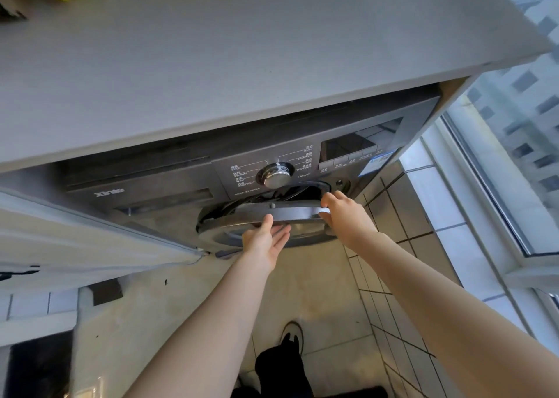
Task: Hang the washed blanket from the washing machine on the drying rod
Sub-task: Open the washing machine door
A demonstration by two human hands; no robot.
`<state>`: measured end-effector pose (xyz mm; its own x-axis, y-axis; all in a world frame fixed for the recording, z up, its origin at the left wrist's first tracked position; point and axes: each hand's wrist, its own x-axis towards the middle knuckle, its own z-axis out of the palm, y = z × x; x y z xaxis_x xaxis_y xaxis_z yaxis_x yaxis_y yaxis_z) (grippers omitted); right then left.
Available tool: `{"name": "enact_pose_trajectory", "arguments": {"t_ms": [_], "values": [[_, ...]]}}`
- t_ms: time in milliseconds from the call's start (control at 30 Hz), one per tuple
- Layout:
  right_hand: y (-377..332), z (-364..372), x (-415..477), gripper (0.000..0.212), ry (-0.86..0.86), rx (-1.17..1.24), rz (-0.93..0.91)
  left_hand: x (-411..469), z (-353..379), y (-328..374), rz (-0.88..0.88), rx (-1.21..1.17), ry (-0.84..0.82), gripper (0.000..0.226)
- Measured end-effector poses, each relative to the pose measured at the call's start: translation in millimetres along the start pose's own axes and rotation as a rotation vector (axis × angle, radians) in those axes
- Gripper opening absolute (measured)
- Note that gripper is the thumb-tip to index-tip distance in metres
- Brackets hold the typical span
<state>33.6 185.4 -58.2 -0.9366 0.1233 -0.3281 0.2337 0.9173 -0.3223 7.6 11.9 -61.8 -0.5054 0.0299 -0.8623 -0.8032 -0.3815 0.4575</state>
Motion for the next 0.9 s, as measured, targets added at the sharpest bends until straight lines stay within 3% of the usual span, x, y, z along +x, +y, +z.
{"name": "enact_pose_trajectory", "arguments": {"t_ms": [367,533,600,767,900], "values": [[-32,54,-113,0.021,-0.112,0.255,0.205,-37,-85,-29,-0.031,0.211,-0.090,0.017],[-78,94,-160,0.028,-0.282,0.373,0.312,-54,-146,-36,0.021,0.394,-0.059,0.023],[-100,110,-172,0.039,-0.307,0.358,0.304,-59,-169,-35,0.048,0.442,-0.032,0.025],[-162,148,-188,0.088,-0.356,0.365,0.287,-72,-221,-20,0.084,0.525,0.009,0.014],[-212,169,-193,0.096,-0.386,0.449,0.236,-75,-257,2,0.098,0.593,-0.011,0.011]]}}
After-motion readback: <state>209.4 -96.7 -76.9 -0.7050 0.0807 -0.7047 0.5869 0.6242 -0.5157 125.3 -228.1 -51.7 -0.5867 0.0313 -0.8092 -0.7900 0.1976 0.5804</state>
